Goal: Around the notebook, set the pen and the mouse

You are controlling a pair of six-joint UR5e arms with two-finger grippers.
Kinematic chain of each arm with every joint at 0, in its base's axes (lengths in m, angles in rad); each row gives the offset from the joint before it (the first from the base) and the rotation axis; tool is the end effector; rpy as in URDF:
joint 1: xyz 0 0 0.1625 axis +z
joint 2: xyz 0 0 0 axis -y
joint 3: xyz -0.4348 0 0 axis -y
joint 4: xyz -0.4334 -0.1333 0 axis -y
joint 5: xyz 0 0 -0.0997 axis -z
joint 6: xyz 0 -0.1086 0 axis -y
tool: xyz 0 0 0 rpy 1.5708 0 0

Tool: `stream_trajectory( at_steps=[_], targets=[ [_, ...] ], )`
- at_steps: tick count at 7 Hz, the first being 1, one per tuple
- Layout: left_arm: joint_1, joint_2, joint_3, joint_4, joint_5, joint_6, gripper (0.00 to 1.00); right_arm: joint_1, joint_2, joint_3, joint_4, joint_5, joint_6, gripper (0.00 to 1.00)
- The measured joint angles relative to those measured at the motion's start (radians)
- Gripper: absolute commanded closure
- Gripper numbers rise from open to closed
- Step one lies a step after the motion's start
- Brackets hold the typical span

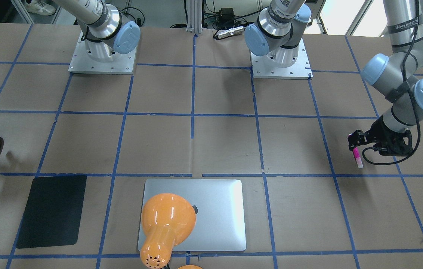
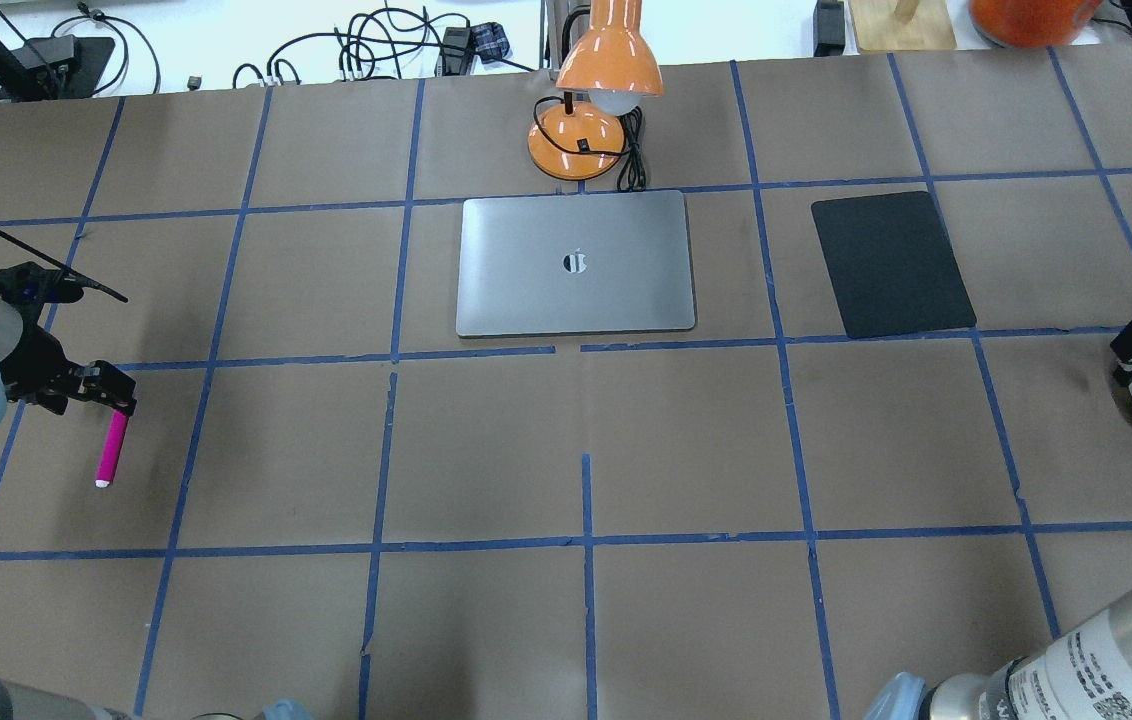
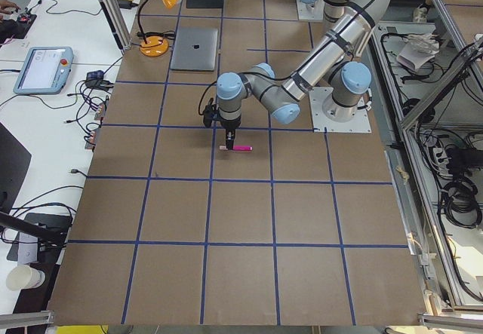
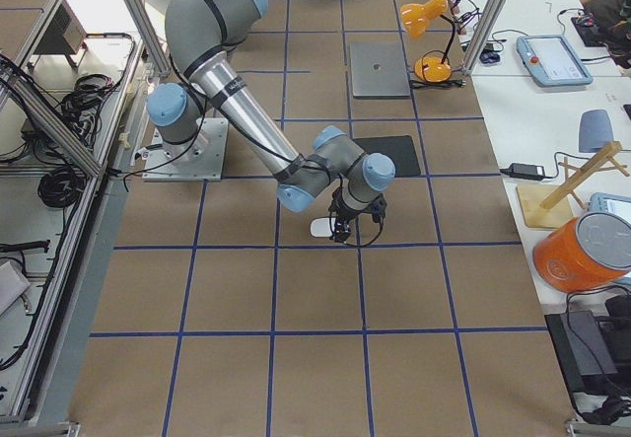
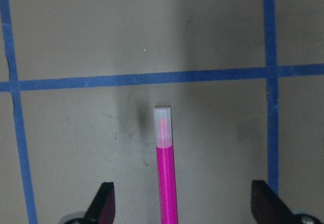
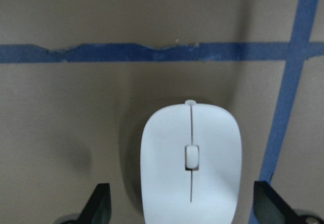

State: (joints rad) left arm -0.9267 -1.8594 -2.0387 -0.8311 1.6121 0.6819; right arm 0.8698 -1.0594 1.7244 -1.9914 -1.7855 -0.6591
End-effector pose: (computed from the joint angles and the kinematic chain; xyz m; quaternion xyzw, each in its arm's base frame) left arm 0.2193 -0.5066 0.1717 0.0191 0.9996 0.0193 0.0111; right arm -0.3189 -0.5486 0.1472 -0.0076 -0.9869 -0.1611 0.0065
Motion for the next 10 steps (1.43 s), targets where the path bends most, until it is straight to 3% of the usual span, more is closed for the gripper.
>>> stream_trajectory(
  at_steps=[1, 2, 3, 5, 9, 10],
  targets=[
    [0.006, -0.026, 0.002, 0.005, 0.001, 0.004, 0.46, 0.0, 0.0, 0.02, -0.027, -0.032, 0.017, 0.0],
    [0.008, -0.041, 0.002, 0.008, 0.001, 0.005, 0.66, 0.0, 0.0, 0.029, -0.056, -0.046, 0.018, 0.25],
    [0.009, -0.047, 0.001, 0.011, 0.001, 0.005, 0.71, 0.0, 0.001, 0.032, -0.071, -0.047, 0.02, 0.46],
    [0.009, -0.054, -0.003, 0.013, 0.001, 0.006, 1.0, 0.0, 0.001, 0.033, -0.084, -0.042, 0.035, 0.6],
    [0.004, -0.045, -0.002, 0.003, 0.005, -0.004, 1.0, 0.062, -0.069, -0.001, -0.073, -0.032, 0.11, 0.55],
    [-0.005, -0.031, -0.006, -0.01, 0.006, -0.026, 1.0, 0.118, -0.081, -0.039, -0.058, 0.003, 0.132, 0.64]
  ],
)
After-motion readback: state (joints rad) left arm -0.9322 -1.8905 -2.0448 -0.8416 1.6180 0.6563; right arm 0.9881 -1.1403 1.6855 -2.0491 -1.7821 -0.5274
